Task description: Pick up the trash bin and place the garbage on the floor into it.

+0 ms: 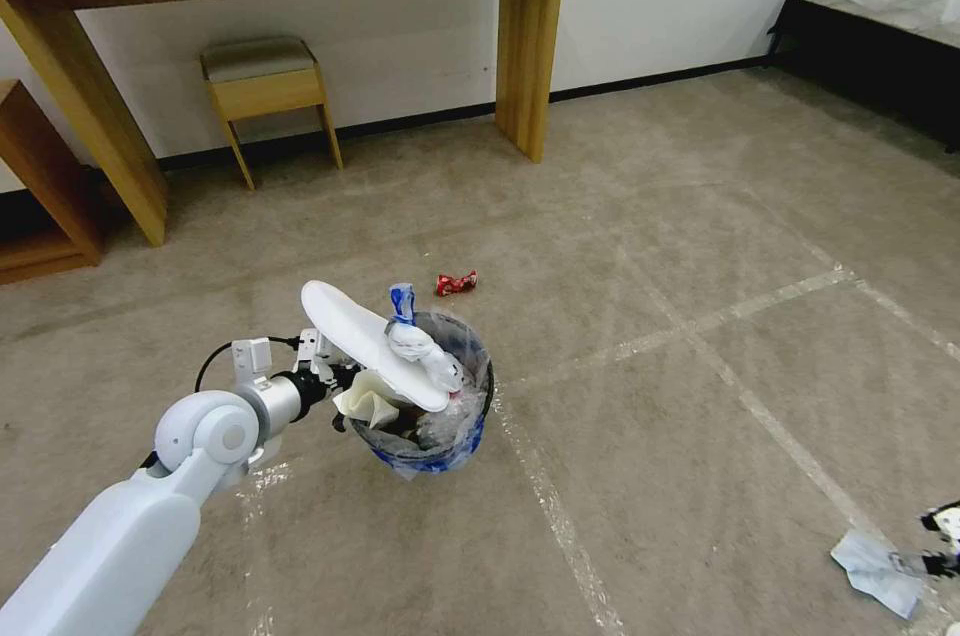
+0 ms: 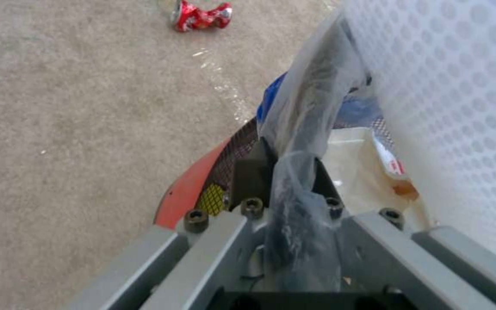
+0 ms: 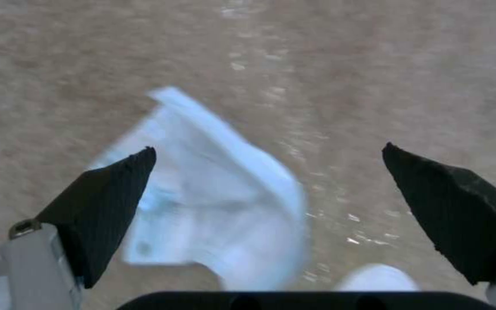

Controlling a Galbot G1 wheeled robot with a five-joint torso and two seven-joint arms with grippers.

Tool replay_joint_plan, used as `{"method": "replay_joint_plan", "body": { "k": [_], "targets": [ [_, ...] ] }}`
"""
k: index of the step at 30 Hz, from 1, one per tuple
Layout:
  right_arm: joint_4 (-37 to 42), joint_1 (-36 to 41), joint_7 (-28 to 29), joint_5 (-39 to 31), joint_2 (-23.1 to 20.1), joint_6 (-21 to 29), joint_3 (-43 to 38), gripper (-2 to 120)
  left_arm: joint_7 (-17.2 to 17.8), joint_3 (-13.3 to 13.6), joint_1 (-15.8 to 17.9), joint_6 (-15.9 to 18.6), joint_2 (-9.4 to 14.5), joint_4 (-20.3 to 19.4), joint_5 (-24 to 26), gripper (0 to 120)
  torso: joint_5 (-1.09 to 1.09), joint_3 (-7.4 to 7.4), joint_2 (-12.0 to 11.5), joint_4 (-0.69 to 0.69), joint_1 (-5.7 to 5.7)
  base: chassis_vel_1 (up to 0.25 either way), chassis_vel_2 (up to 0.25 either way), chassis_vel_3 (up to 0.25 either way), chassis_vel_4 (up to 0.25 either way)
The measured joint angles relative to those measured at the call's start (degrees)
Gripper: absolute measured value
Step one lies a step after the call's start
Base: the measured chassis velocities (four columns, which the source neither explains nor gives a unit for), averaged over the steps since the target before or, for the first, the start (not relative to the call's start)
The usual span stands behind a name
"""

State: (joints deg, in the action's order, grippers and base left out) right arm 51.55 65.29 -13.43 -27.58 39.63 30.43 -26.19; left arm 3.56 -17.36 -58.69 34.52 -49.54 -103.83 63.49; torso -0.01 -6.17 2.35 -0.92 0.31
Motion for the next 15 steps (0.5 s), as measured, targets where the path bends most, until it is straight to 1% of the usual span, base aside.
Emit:
{"method": "replay_joint_plan", "body": {
  "k": [2,6,8,9,15],
  "targets": [
    [-1.6,-3.1,0.6,0.3,1.7,0.0,2.4,100,0.1,0.2,0.2,0.0,0.0,0.4,0.2,1,0.02,0.00,0.0,0.01,0.00,0.000,0.000,0.000,0.000],
    [-2.6,-3.7,0.8,0.8,1.9,0.1,3.1,100,0.2,0.3,0.4,0.0,-0.1,0.7,0.2,1,0.00,0.00,0.0,0.00,0.00,0.000,0.000,0.000,0.000],
    [-5.1,-4.3,1.1,2.1,2.4,0.1,3.1,100,0.4,0.5,0.6,0.0,-0.3,0.8,0.1,1,0.01,0.00,0.0,-0.02,0.00,0.000,0.000,0.000,0.000],
    [-5.7,-4.1,1.2,2.3,2.3,0.0,2.9,100,0.5,0.6,0.6,0.0,-0.3,0.7,-0.1,1,0.03,0.00,0.0,-0.05,0.00,0.000,0.000,0.000,0.000],
    [-4.0,-2.7,1.2,1.5,0.7,0.1,1.6,100,0.4,0.6,0.4,0.0,-1.1,0.1,-0.2,1,-0.01,0.01,0.0,-0.03,0.00,0.000,0.000,0.000,0.000]
  ]
}}
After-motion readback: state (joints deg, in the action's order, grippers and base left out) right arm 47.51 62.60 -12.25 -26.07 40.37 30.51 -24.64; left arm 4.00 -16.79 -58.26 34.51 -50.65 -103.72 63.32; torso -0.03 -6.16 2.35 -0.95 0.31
